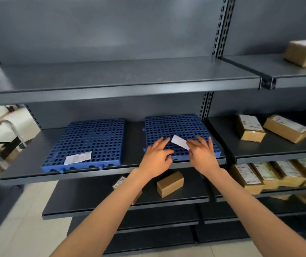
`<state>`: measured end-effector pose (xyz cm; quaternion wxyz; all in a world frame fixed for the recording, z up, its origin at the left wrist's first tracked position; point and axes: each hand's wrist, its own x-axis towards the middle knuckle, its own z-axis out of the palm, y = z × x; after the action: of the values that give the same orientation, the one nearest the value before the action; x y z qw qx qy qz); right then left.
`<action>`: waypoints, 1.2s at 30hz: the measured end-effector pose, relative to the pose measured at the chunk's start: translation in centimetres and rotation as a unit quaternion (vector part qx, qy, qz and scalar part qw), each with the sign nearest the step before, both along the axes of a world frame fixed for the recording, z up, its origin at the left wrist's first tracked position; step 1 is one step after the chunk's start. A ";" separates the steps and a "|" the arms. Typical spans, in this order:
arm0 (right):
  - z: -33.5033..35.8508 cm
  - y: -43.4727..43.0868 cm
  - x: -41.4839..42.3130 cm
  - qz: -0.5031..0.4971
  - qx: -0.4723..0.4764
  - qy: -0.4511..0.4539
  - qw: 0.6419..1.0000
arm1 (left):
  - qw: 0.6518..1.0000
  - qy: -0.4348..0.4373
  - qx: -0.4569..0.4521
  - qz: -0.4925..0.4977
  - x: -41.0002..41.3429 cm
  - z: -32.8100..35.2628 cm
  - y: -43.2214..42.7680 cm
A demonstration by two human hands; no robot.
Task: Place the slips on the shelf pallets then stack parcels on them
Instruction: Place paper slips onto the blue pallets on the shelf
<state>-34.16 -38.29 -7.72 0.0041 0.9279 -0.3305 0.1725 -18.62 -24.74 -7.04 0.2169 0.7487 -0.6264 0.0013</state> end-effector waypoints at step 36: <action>-1.0 -6.3 -3.3 0.257 -0.177 0.039 0.949 | 0.985 -0.165 0.012 0.040 -0.6 -1.3 -5.8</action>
<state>-37.50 -44.61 -8.72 0.1365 0.9719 -0.0443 0.1867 -19.21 -30.54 -8.34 0.1017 0.7654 -0.6228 0.1260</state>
